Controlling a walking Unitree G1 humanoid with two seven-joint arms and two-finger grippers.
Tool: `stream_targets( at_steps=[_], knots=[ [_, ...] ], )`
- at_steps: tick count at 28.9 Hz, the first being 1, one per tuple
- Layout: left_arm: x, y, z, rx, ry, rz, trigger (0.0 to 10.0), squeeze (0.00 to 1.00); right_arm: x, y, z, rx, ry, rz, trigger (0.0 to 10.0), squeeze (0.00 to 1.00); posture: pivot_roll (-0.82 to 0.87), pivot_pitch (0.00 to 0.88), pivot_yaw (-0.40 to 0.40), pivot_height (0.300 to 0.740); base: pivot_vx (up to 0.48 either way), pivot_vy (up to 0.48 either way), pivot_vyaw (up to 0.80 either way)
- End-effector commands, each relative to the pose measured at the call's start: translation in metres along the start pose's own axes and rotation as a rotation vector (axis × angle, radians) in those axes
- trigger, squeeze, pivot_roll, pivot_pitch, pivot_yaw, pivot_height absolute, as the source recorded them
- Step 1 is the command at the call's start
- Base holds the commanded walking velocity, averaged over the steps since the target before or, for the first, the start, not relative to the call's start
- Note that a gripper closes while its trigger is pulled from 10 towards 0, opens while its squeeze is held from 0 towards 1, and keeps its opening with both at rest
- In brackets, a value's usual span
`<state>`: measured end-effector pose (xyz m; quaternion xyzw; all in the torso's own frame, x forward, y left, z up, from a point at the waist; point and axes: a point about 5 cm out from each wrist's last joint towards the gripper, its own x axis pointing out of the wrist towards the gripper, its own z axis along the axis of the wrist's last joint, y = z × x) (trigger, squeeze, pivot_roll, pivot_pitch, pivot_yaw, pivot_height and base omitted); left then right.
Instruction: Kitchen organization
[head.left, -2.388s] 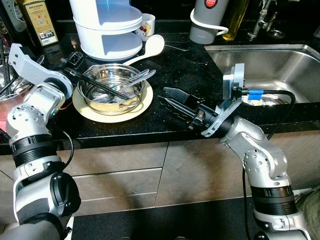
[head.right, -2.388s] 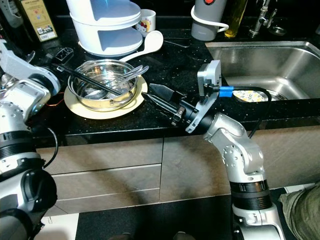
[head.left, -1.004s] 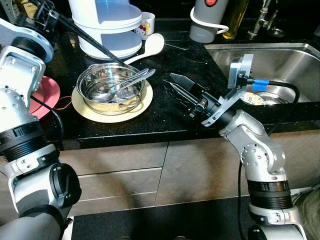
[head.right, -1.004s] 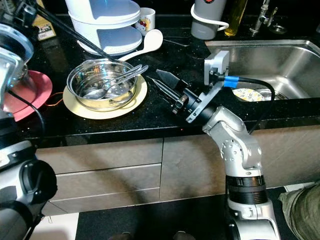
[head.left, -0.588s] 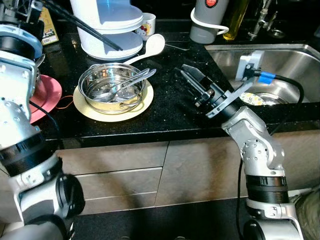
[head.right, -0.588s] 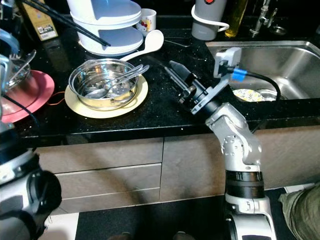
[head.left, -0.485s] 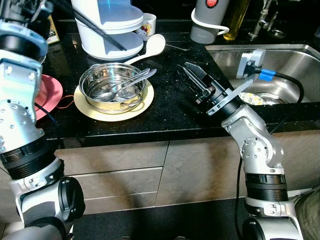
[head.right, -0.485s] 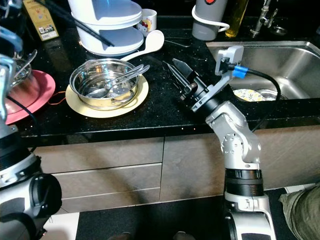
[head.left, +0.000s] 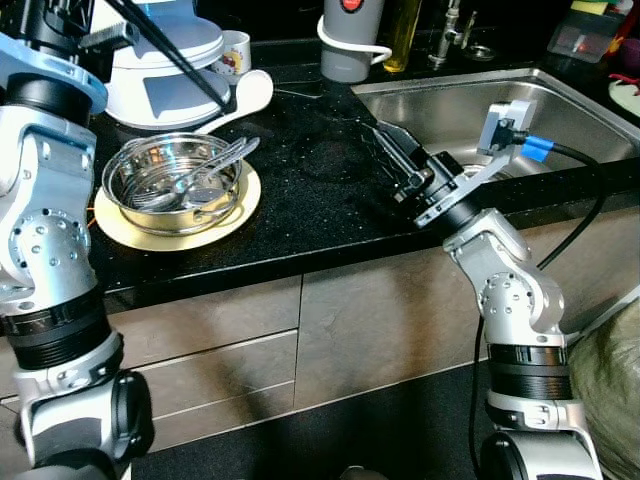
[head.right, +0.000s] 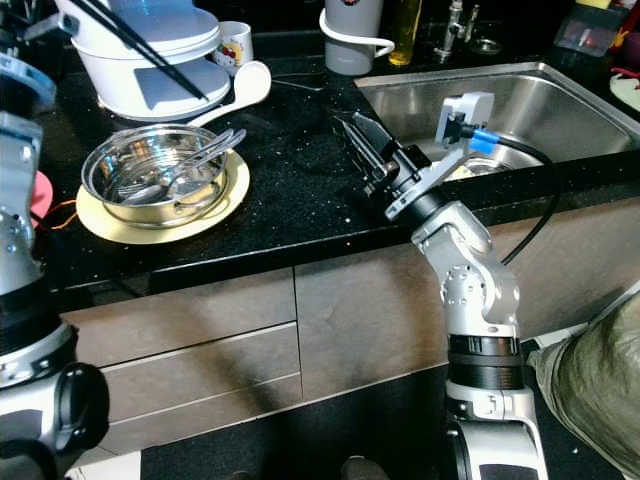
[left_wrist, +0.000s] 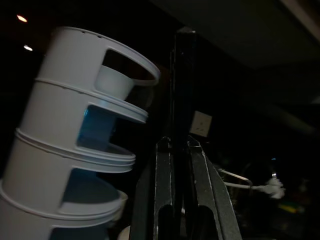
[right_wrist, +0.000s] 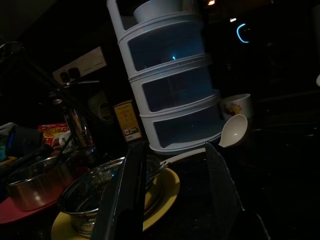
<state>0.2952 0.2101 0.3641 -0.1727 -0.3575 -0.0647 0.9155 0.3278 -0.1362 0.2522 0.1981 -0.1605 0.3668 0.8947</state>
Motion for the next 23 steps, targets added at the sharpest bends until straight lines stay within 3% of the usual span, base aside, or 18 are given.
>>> stream_targets(
  at_steps=[1, 6, 23],
  knots=[
    [-0.003, 0.003, -0.001, 0.047, 0.003, 0.009, 10.0, 0.00, 0.001, -0.001, -0.002, -0.001, 0.002, -0.006, 10.0, 0.00, 0.03, 0.046, -0.025, 0.732, 0.000, 0.000, 0.00],
    [-0.005, 0.003, -0.009, 0.090, 0.028, 0.004, 10.0, 0.00, 0.002, 0.001, -0.003, 0.003, 0.004, 0.000, 10.0, 0.00, 0.03, 0.043, -0.025, 0.732, 0.000, -0.196, 0.00],
    [-0.003, 0.002, -0.012, 0.109, 0.023, -0.010, 10.0, 0.00, 0.002, 0.003, -0.005, 0.001, 0.008, 0.017, 10.0, 0.00, 0.03, 0.029, -0.026, 0.732, 0.000, -0.367, 0.00]
  ],
)
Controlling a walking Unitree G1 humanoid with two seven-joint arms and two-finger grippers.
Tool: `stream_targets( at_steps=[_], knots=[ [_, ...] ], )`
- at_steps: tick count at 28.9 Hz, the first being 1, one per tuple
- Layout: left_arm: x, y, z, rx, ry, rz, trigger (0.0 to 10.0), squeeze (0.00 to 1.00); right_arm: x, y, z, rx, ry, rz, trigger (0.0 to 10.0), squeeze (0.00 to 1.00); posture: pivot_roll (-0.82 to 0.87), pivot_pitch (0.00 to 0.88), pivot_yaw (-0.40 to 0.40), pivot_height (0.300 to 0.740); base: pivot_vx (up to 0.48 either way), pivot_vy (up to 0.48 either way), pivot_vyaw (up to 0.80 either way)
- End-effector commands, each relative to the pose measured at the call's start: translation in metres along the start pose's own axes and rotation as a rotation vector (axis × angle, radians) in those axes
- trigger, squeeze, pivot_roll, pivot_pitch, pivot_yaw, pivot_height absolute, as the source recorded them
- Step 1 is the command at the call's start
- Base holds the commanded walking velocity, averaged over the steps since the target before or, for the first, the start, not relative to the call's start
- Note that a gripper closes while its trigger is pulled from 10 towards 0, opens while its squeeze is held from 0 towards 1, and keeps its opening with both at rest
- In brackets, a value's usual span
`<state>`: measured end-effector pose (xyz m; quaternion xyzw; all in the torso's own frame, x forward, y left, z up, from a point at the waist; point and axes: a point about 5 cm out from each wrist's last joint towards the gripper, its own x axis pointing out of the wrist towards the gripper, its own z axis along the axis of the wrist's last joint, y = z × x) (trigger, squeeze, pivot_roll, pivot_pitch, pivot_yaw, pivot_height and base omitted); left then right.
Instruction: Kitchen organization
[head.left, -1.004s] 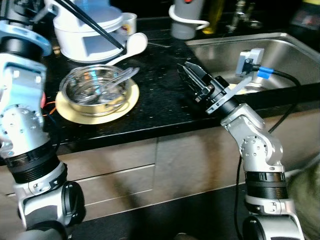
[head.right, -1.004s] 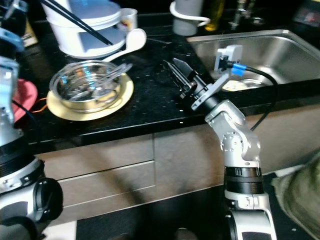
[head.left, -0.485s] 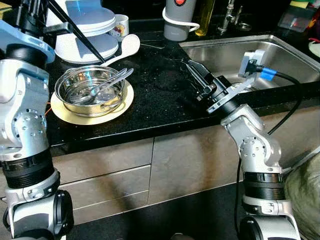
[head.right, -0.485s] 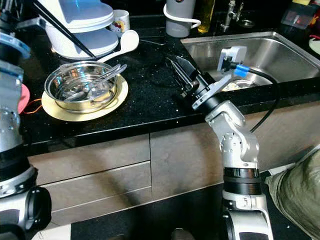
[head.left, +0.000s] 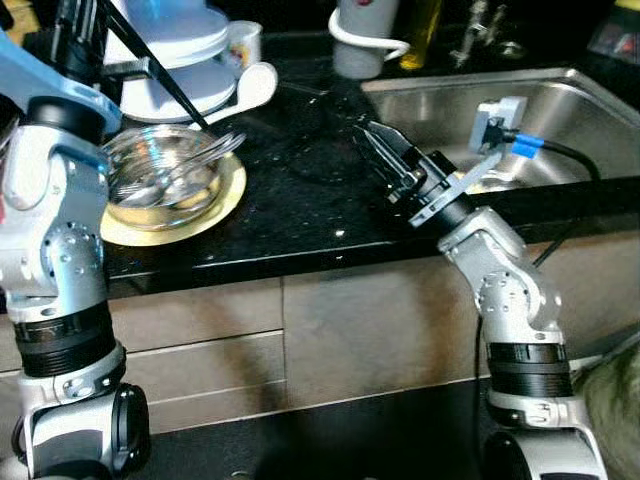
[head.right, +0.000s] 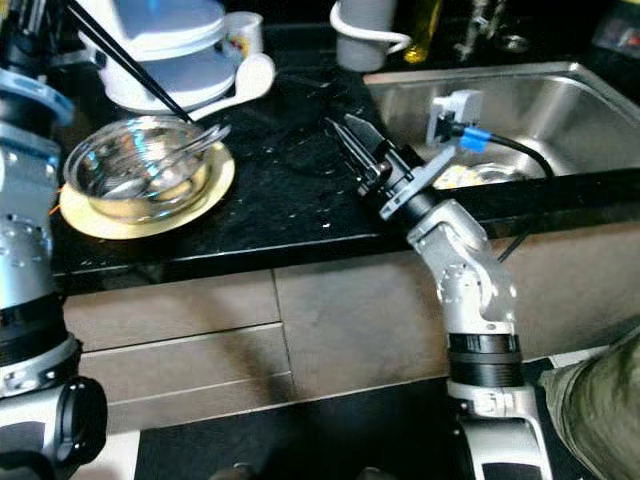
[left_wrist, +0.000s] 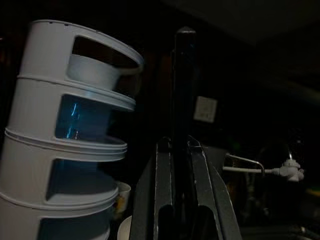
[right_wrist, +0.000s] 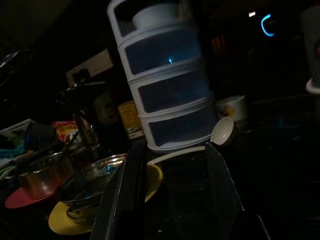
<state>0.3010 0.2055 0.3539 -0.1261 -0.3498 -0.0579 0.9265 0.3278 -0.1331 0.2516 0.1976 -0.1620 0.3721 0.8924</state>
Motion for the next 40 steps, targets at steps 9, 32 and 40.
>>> stream_targets(
  at_steps=[9, 32, 40],
  knots=[
    [0.001, 0.000, 0.000, 0.020, -0.009, -0.002, 10.0, 0.00, 0.000, 0.002, -0.003, 0.000, 0.007, 0.007, 10.0, 0.00, 0.03, 0.031, -0.022, 0.732, 0.000, -0.370, 0.00],
    [0.000, 0.004, -0.010, 0.013, 0.034, 0.038, 10.0, 0.00, 0.001, 0.002, -0.005, 0.002, 0.009, 0.001, 10.0, 0.00, 0.03, 0.039, -0.022, 0.732, 0.000, -0.160, 0.00],
    [0.000, 0.003, -0.011, 0.013, 0.037, 0.028, 10.0, 0.00, 0.001, 0.002, -0.005, 0.001, 0.008, 0.003, 10.0, 0.00, 0.03, 0.038, -0.024, 0.732, 0.000, 0.000, 0.00]
  ],
)
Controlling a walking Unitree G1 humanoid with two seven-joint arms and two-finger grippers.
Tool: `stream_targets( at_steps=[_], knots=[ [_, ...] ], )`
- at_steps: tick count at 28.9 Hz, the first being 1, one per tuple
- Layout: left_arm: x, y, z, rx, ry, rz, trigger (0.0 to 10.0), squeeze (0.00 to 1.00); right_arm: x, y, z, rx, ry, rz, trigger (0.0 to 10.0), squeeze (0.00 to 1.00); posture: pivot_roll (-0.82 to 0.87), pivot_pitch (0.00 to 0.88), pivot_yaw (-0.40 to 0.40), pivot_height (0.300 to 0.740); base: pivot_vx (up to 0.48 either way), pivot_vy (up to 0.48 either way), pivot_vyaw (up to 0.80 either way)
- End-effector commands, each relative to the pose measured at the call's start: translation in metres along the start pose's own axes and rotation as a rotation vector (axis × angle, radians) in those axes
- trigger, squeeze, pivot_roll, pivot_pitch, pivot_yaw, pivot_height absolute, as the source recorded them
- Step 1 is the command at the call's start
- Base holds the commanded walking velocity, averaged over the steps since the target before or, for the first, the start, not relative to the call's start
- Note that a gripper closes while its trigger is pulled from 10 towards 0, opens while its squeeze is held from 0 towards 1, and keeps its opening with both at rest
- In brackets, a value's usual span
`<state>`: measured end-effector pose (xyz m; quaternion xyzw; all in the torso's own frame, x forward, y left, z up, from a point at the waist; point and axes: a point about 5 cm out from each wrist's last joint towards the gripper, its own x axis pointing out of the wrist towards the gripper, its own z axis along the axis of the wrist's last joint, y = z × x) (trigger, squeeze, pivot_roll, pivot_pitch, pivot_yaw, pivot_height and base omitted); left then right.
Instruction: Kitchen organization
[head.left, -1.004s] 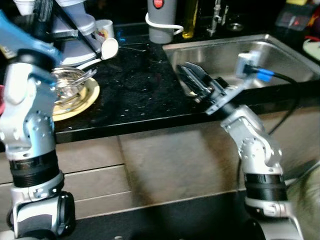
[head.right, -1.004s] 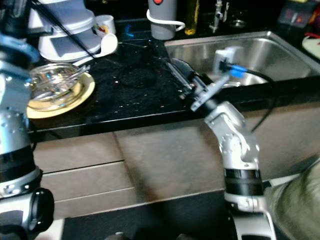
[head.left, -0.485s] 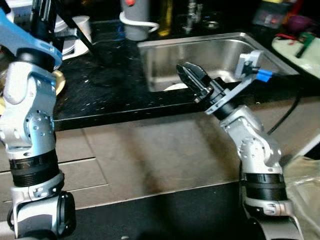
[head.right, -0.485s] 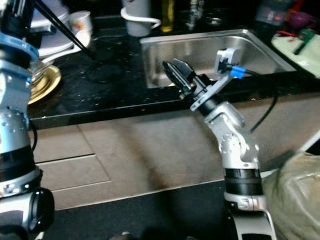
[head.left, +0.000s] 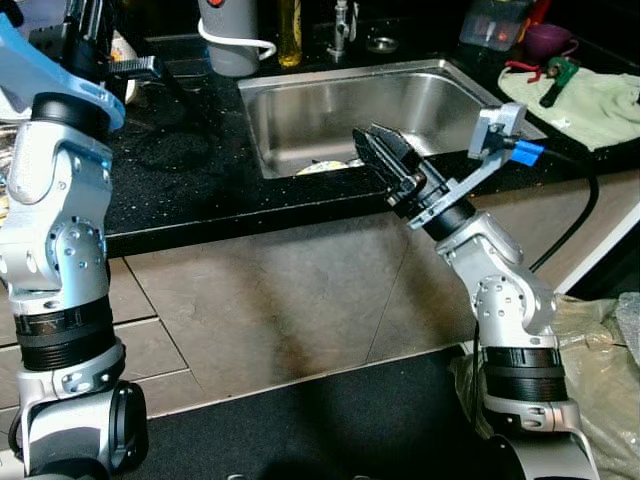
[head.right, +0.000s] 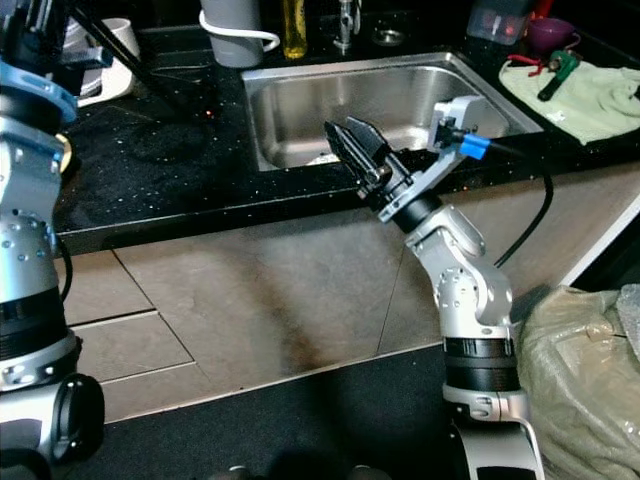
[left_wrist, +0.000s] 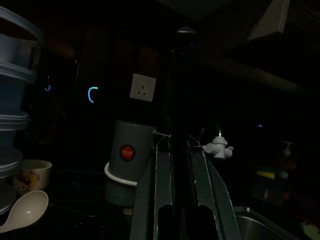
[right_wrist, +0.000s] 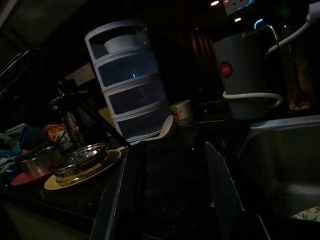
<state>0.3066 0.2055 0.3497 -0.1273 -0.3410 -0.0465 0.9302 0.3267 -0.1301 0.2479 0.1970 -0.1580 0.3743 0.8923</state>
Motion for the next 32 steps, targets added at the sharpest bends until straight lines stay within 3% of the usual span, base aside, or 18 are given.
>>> stream_targets(
  at_steps=[1, 6, 20, 32],
  knots=[
    [-0.0015, 0.0007, -0.0040, 0.009, 0.021, 0.001, 10.0, 0.00, 0.0017, -0.0002, -0.0002, -0.001, 0.000, 0.001, 10.0, 0.00, 0.03, 0.038, -0.024, 0.732, 0.000, 0.000, 0.00],
    [-0.0011, 0.0006, -0.0018, 0.017, 0.015, -0.002, 10.0, 0.00, 0.0021, 0.0004, -0.0004, 0.000, 0.000, 0.003, 10.0, 0.00, 0.04, 0.038, -0.024, 0.732, 0.000, -0.454, 0.00],
    [-0.0011, 0.0053, -0.0018, 0.016, 0.019, 0.029, 10.0, 0.00, 0.0029, 0.0007, -0.0008, 0.003, 0.000, 0.005, 10.0, 0.00, 0.04, 0.036, -0.024, 0.732, 0.000, 0.000, 0.00],
    [-0.0009, -0.0006, -0.0028, 0.029, 0.017, -0.020, 10.0, 0.00, 0.0036, 0.0013, -0.0013, 0.002, -0.002, 0.010, 10.0, 0.00, 0.04, 0.027, -0.023, 0.732, 0.083, 0.000, 0.00]
  ],
)
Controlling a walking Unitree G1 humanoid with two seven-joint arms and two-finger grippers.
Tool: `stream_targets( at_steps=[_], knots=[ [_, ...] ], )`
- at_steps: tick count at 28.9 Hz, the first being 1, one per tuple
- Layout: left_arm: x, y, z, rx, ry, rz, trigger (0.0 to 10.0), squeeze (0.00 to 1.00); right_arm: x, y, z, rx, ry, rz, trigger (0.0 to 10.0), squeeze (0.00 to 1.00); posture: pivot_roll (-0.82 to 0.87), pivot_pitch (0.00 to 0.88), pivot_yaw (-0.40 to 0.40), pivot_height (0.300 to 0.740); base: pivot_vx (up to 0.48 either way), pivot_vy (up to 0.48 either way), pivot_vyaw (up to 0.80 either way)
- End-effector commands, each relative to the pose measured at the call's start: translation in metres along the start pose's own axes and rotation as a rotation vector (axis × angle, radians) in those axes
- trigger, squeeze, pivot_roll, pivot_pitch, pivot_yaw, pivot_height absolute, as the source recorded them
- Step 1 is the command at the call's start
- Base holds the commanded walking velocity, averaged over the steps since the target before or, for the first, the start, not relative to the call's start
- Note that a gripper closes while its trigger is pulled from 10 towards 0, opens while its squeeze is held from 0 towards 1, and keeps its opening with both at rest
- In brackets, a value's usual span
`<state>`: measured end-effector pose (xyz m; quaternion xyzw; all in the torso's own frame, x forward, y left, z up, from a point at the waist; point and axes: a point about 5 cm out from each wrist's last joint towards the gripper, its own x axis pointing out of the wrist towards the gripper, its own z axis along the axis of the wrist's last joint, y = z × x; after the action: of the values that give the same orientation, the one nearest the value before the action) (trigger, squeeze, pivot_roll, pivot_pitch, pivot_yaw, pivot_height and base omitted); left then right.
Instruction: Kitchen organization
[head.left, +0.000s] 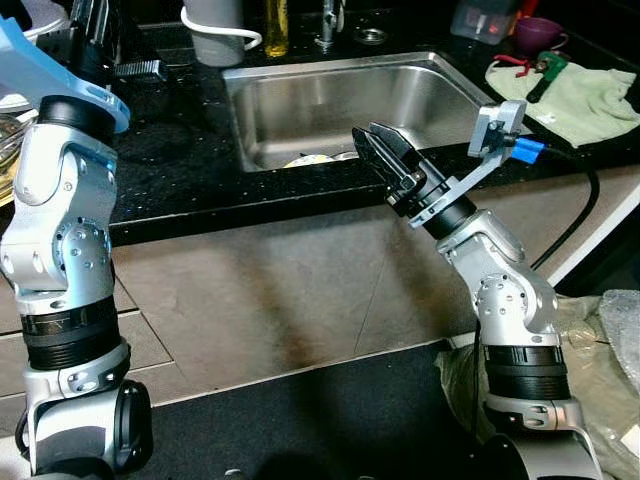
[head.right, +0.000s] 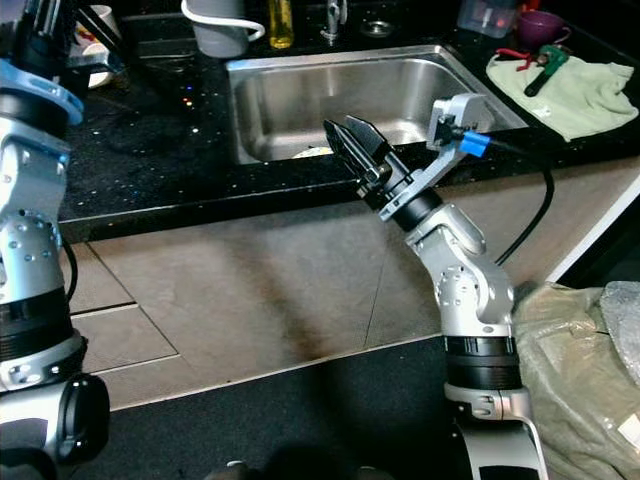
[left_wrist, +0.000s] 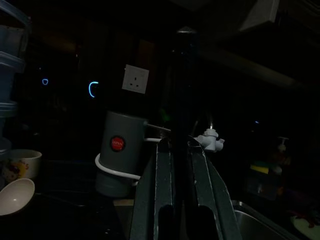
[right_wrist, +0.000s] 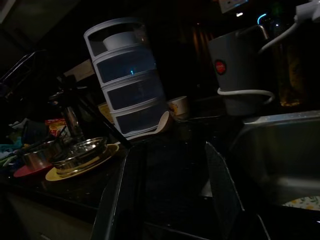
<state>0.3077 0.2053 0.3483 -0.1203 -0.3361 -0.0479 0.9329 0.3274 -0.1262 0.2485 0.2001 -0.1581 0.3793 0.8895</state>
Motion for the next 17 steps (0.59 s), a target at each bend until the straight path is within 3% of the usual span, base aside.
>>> stream_targets(
  at_steps=[1, 17],
  knots=[
    [-0.0008, -0.0011, -0.0011, 0.018, 0.006, -0.015, 10.0, 0.00, 0.0006, -0.0008, 0.0002, -0.006, -0.001, 0.000, 10.0, 0.00, 0.04, 0.027, -0.023, 0.732, 0.255, 0.000, 0.00],
    [-0.0003, -0.0043, -0.0028, 0.026, 0.006, -0.035, 10.0, 0.00, 0.0014, 0.0008, -0.0014, -0.001, -0.004, 0.005, 10.0, 0.00, 0.04, 0.017, -0.020, 0.732, 0.296, 0.000, 0.00]
  ],
)
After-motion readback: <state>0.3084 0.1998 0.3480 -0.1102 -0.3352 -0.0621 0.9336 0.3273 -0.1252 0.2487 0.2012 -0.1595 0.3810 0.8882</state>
